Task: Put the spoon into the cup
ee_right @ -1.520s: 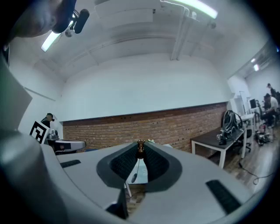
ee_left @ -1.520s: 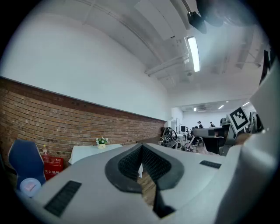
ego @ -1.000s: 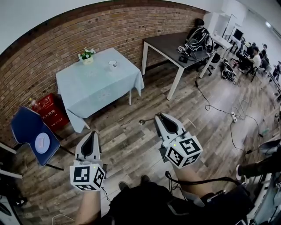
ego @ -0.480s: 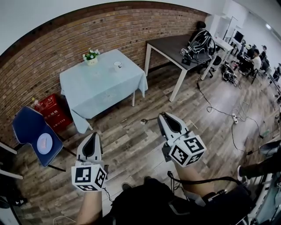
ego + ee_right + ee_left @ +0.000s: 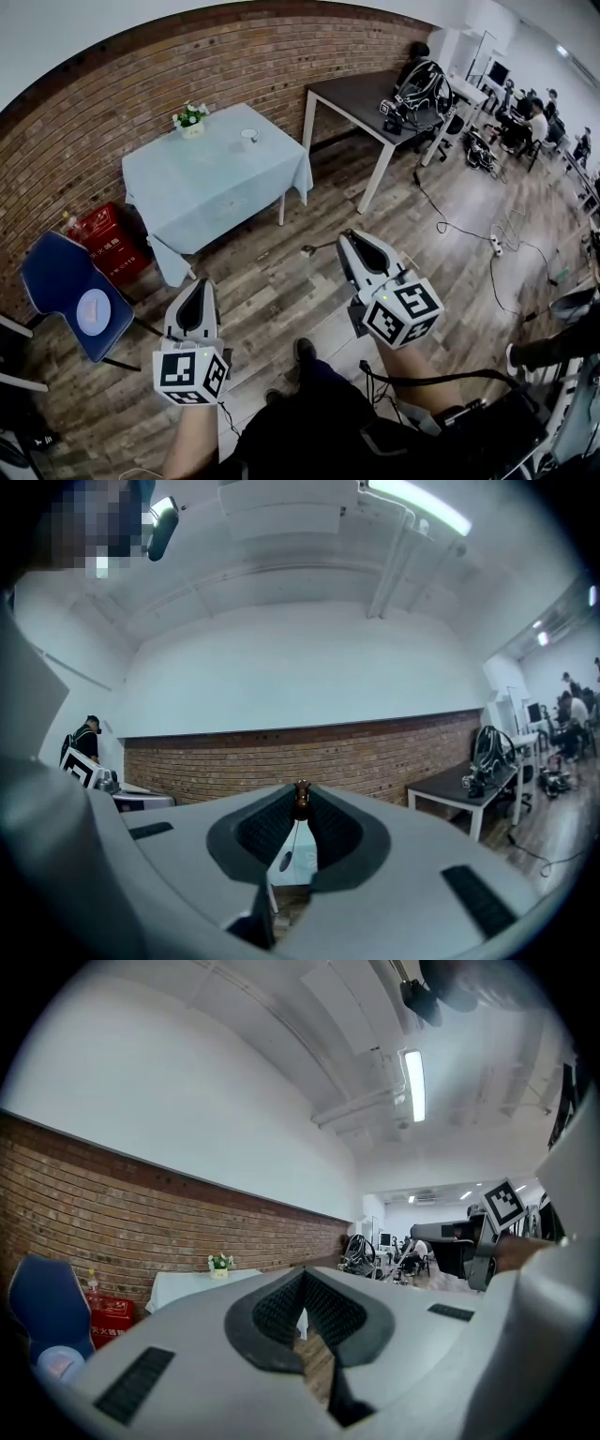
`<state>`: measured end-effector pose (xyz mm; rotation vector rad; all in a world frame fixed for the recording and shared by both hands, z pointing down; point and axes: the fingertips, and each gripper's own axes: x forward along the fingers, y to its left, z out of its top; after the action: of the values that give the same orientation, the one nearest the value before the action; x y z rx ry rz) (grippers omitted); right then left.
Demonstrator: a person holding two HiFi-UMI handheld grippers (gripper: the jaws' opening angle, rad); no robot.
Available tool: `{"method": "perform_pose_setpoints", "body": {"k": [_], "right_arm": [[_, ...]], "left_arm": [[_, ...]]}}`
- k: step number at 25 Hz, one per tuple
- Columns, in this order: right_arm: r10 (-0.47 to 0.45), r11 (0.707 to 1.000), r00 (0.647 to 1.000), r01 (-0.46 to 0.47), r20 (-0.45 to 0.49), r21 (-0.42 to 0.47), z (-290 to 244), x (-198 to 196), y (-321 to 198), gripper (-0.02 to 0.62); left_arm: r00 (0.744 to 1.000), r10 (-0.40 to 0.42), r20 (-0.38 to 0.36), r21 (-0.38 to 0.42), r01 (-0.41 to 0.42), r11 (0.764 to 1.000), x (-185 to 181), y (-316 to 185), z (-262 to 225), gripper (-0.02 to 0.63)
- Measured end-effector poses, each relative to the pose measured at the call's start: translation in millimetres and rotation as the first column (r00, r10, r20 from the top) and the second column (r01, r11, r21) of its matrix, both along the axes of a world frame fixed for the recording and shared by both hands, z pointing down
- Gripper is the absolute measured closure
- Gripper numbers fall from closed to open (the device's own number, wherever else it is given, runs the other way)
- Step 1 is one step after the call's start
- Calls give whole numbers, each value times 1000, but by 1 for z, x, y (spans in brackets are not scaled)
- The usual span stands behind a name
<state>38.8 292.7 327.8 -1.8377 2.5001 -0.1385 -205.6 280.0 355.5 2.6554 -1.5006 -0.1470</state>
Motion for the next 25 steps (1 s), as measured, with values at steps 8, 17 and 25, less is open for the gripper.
{"method": "perform_pose_setpoints", "body": {"k": [8,17,25], "right_arm": [[-26,1000,1000,26,9,-1,1,4,-48,541],[-41,999,998,42,39,-3,5,33,-124,541],[-61,998,996,61,61,-4,7,67,-187,541]], "left_arm": [[1000,-22,6,-14,22,1000,7,-42,2,597],[999,-29,24,-32,30,999,40,-119,4,597],[998,-35,52,-48,38,998,77,-184,6,595]]}}
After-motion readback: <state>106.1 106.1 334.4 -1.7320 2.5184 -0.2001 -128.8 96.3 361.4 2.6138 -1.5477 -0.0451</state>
